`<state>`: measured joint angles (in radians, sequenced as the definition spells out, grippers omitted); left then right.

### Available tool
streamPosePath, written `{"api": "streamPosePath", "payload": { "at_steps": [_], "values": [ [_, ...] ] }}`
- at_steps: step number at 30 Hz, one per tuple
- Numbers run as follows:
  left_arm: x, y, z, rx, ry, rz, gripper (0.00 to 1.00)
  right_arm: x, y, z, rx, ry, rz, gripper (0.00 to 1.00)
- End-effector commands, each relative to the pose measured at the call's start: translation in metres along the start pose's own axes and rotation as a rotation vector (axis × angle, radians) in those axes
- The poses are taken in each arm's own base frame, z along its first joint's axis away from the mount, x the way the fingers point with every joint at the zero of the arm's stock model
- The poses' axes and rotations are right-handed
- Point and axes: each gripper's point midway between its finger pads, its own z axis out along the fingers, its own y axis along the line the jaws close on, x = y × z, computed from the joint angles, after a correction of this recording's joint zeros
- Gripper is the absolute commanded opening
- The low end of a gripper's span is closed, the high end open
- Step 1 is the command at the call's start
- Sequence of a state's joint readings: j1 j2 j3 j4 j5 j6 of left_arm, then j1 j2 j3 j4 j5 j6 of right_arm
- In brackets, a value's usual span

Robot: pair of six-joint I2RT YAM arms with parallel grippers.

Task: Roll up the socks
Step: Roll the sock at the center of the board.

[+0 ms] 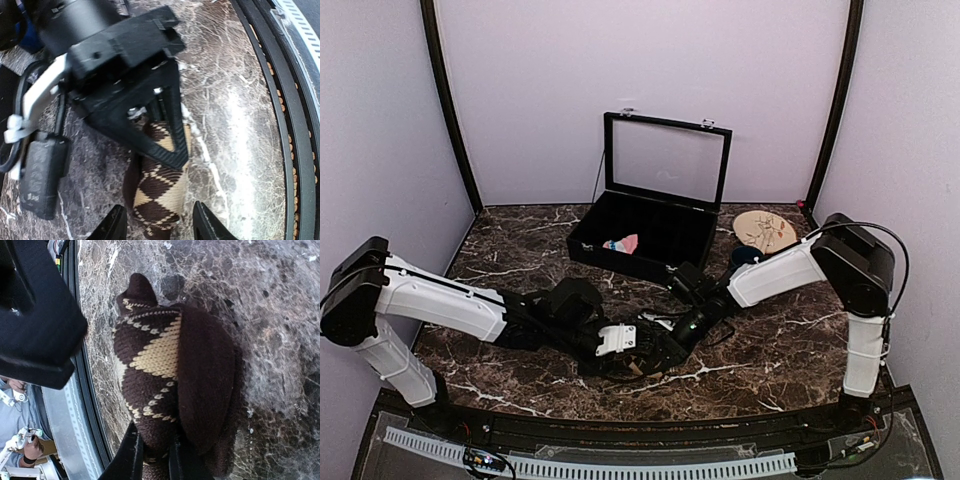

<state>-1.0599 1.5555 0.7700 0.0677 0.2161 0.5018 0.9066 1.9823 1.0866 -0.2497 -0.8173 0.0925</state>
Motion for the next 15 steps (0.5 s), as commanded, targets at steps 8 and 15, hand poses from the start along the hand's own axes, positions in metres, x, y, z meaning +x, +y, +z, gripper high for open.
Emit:
{"api": "streamPosePath", "payload": {
  "at_steps": [8,15],
  "values": [
    [0.005,-0.004,0.016,-0.018,0.080,0.095,0.48,0.013,-0.005,0.004,-0.036,0.047,0.102,0.00],
    [0.004,-0.004,0.025,-0.024,0.097,0.134,0.48,0.010,-0.002,0.003,-0.054,0.044,0.107,0.00]
  ]
}}
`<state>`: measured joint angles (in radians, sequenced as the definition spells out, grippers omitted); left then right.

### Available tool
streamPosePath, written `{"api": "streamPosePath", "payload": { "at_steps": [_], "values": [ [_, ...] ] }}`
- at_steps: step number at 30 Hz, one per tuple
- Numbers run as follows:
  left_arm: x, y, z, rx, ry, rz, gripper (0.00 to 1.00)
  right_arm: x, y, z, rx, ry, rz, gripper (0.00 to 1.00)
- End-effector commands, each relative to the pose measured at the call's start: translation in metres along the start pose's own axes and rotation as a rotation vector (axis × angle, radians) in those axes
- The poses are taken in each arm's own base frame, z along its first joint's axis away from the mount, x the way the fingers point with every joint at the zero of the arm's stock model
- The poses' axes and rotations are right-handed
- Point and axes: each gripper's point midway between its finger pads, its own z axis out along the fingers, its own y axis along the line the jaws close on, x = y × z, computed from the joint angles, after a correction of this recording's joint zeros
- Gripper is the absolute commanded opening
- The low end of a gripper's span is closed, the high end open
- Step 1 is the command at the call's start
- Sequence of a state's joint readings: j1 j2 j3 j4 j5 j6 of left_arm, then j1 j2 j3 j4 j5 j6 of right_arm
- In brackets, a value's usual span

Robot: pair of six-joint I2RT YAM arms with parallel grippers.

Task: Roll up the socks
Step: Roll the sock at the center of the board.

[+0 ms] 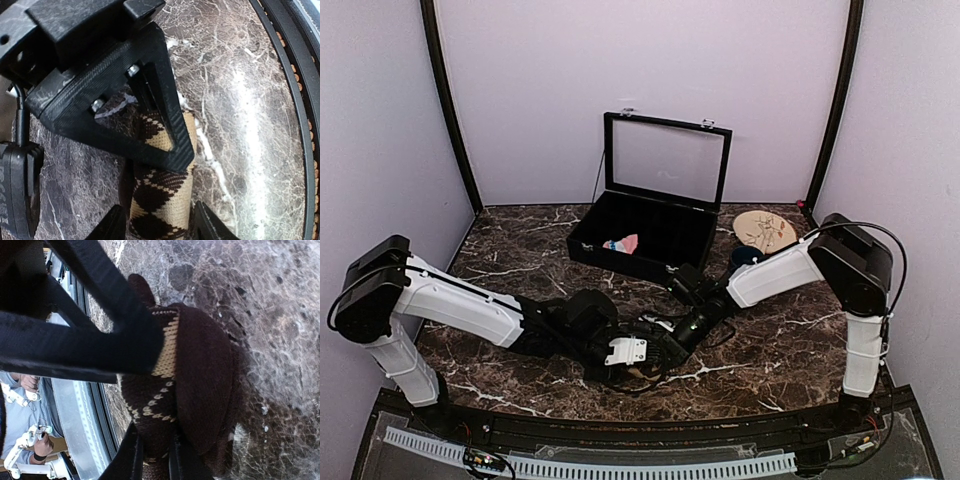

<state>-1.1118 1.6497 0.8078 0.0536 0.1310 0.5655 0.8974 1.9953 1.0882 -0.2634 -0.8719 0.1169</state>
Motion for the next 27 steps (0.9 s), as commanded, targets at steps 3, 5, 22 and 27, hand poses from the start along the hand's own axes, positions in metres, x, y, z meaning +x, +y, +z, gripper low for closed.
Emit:
{"api": "streamPosePath", "payload": {
  "at_steps": [3,5,22,27],
  "values": [
    [-0.006,0.003,0.004,-0.017,0.016,0.054,0.48,0.005,-0.006,0.002,-0.007,0.025,0.060,0.00],
    [-0.004,0.001,0.005,-0.012,0.025,0.058,0.48,0.006,-0.006,0.003,-0.011,0.028,0.065,0.00],
    [0.001,-0.009,0.013,-0.016,0.053,0.116,0.45,0.002,-0.003,0.002,-0.046,0.018,0.076,0.00],
    [0.002,-0.010,0.016,-0.023,0.061,0.135,0.39,0.001,-0.002,0.002,-0.055,0.012,0.078,0.00]
  ]
}}
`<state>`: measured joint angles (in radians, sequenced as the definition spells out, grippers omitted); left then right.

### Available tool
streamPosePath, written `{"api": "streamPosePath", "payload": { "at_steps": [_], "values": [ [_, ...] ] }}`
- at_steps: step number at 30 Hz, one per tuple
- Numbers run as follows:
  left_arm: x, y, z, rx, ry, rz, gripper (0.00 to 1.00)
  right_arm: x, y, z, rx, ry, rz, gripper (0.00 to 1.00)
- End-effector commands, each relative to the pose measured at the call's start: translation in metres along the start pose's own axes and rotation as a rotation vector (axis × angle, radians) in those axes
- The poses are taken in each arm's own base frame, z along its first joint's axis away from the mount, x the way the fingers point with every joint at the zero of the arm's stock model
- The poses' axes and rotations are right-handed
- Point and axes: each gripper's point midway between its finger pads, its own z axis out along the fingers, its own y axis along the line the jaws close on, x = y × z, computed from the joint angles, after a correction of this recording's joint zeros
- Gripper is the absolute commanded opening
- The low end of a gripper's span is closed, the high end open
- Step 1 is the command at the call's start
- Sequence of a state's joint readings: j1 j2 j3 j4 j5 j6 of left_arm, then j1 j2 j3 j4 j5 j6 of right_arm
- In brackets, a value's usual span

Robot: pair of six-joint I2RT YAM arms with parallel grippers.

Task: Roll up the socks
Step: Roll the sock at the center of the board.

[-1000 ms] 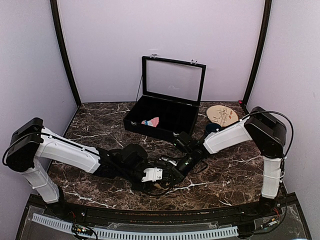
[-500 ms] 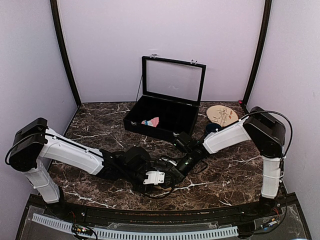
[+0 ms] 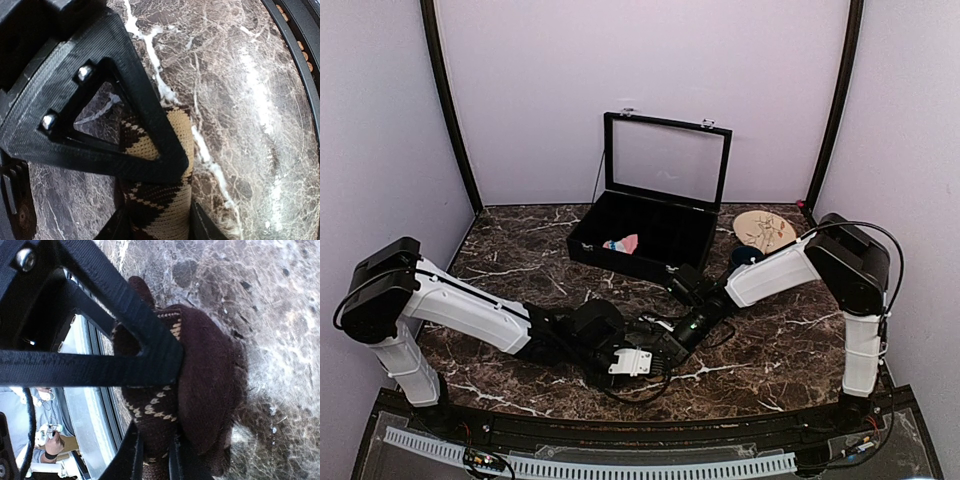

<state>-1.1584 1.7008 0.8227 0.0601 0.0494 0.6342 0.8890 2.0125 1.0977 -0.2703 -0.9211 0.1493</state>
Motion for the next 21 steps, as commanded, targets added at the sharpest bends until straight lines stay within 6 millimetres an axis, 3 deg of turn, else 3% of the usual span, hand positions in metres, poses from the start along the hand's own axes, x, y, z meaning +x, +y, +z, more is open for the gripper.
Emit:
{"api": "streamPosePath", "payload": {
  "at_steps": [1,21],
  "values": [
    [-0.002,-0.003,0.003,-0.002,0.006,0.036,0.38,0.000,-0.004,0.002,-0.013,0.004,0.031,0.00],
    [-0.001,-0.030,0.019,0.144,0.035,0.039,0.21,-0.003,-0.005,0.003,-0.022,0.003,0.044,0.00]
  ]
}}
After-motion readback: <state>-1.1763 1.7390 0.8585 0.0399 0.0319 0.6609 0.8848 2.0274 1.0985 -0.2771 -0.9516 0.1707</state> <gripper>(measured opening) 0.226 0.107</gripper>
